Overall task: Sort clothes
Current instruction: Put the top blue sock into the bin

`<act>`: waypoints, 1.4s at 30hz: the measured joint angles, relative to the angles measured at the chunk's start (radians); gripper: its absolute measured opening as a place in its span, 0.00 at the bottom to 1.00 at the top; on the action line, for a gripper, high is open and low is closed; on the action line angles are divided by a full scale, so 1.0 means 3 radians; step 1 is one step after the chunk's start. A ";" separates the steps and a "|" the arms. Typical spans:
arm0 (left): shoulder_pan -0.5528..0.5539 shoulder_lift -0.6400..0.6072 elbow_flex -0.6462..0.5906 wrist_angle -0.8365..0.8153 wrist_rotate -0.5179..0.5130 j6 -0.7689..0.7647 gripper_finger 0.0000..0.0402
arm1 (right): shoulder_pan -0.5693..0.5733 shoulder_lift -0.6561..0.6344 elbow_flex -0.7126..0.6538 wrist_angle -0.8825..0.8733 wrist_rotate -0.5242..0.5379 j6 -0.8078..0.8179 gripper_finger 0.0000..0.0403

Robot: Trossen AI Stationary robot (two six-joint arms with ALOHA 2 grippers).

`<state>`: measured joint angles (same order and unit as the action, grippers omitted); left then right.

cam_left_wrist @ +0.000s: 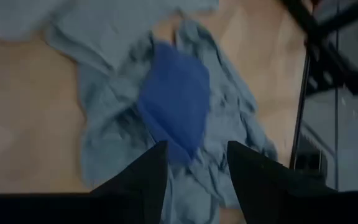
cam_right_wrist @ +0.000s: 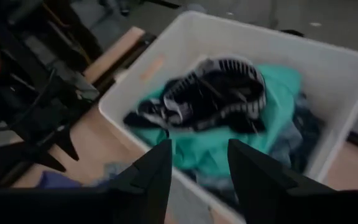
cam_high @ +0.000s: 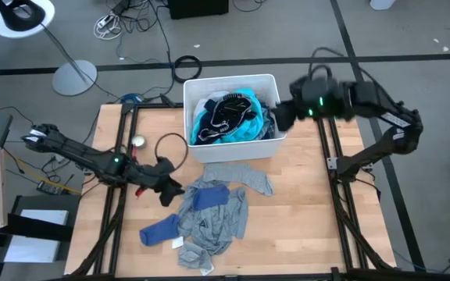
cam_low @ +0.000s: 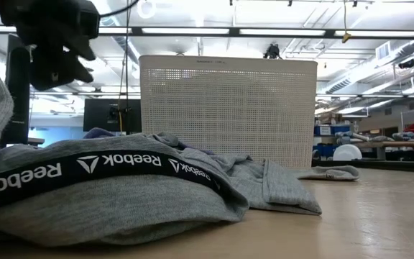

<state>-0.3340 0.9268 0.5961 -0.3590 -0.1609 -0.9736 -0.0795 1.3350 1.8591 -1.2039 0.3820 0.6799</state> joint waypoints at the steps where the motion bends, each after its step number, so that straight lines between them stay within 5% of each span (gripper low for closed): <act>1: 0.0000 0.0065 0.0000 0.0020 0.0092 0.0014 0.43 | 0.0184 -0.0008 0.0000 -0.0105 0.0202 0.0174 0.39; 7: 0.0000 0.0481 0.0000 0.0175 0.0531 0.0016 0.43 | 0.1118 0.0042 0.0000 -0.1038 0.0961 0.1321 0.39; 18: 0.0086 0.1282 0.0001 0.1103 0.0631 0.0004 0.43 | 0.1987 0.0006 -0.0646 -0.0981 0.0927 0.2165 0.38; 24: 0.0251 0.1688 0.0001 0.1308 0.0564 -0.0393 0.40 | 0.2284 0.0014 -0.1612 0.0131 0.0733 0.2163 0.38; 30: 0.0284 0.1747 0.0002 0.1412 0.0522 -0.0549 0.06 | 0.2472 0.0016 -0.2817 0.1923 0.0340 0.2074 0.35; 33: 0.0260 0.1691 0.0095 0.1411 0.0392 -0.0643 0.02 | 0.2533 0.0016 -0.3296 0.2594 0.0287 0.2092 0.34; 42: 0.0235 0.1610 0.1115 0.0467 -0.0004 -0.0365 0.00 | 0.2476 0.0016 -0.3739 0.2551 0.0243 0.1896 0.31</act>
<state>-0.2634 1.4097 0.9307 -0.2190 -0.1620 -1.0831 0.6632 1.3399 0.7373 -0.4384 0.4547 1.2485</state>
